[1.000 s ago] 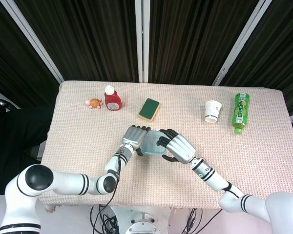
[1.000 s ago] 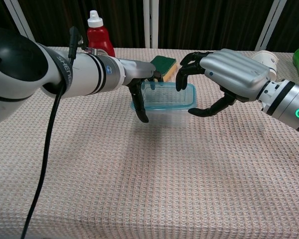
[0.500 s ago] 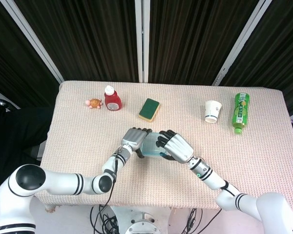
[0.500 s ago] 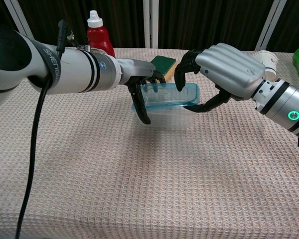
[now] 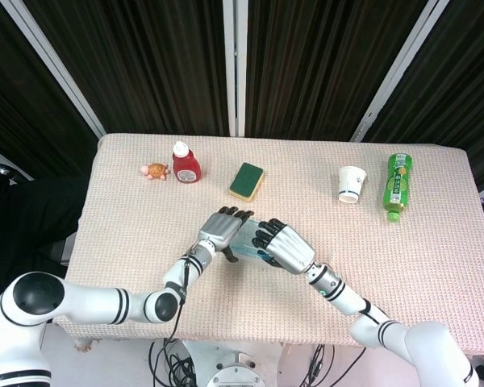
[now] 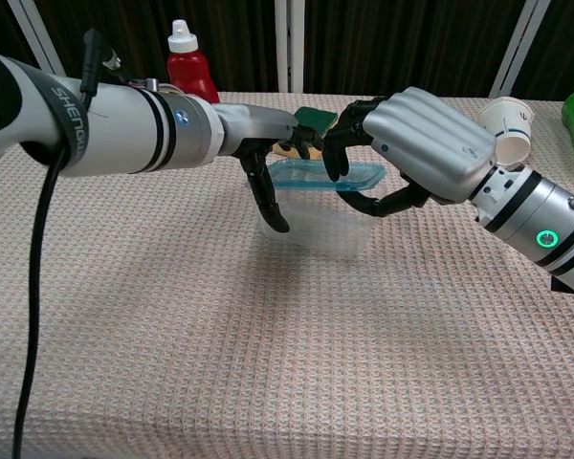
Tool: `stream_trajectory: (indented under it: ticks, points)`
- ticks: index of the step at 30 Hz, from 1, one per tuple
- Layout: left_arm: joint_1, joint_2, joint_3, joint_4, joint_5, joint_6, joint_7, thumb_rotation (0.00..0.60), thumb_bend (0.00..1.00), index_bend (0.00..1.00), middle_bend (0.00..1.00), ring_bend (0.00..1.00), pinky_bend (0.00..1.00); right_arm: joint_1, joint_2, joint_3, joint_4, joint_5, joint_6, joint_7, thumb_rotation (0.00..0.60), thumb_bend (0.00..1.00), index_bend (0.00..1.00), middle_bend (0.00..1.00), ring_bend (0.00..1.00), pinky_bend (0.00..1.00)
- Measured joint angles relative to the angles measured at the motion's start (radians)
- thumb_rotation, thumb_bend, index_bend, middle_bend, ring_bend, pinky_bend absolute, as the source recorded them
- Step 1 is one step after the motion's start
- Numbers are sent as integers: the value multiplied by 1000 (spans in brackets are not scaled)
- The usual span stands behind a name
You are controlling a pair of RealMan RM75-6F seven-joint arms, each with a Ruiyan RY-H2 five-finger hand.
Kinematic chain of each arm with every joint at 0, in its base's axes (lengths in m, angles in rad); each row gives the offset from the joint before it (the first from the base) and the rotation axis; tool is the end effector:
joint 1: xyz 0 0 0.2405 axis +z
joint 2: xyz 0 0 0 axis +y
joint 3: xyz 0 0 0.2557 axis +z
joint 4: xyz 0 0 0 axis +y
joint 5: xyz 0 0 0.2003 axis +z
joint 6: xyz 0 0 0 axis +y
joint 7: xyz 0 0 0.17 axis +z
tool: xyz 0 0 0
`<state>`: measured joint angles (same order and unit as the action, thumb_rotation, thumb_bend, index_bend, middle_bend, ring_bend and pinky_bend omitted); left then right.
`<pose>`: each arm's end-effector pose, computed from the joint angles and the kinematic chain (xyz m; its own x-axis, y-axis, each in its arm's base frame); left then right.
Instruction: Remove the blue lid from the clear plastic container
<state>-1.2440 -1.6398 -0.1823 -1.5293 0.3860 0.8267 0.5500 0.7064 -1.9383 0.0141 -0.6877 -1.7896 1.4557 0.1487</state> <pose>-0.0194 0.3769 -0.0820 0.4268 0.5283 0.7340 0.8909 -0.3850 -0.2410 -0.1318 -0.3323 -0.0585 0.3748 0.1451 0.9157 -0.5747 -0.7386 0.3523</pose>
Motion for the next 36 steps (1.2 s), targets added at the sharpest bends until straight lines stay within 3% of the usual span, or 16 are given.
stream_trajectory:
  ticks: [8, 14, 19, 29, 36]
  points:
    - [52, 41, 32, -52, 109, 78, -10, 600, 0, 16, 0, 0, 4, -1, -59, -3, 123, -7, 78, 36, 600, 492, 797, 543, 374, 409]
    - [79, 66, 85, -67, 151, 134, 39, 600, 0, 16, 0, 0, 0, 15, -93, 16, 213, -2, 153, 52, 600, 535, 834, 565, 394, 391]
    - [119, 92, 100, -81, 192, 181, 45, 600, 0, 16, 0, 0, 0, 33, -102, 38, 261, 15, 200, 55, 600, 548, 842, 572, 404, 384]
    - [243, 200, 97, -104, 290, 229, -86, 600, 0, 15, 0, 0, 0, 29, -17, 83, 259, 81, 227, 50, 600, 550, 843, 575, 406, 376]
    - [358, 286, 90, -124, 368, 292, -192, 600, 0, 15, 0, 0, 0, 16, 37, 110, 268, 141, 170, 62, 600, 550, 844, 576, 405, 376]
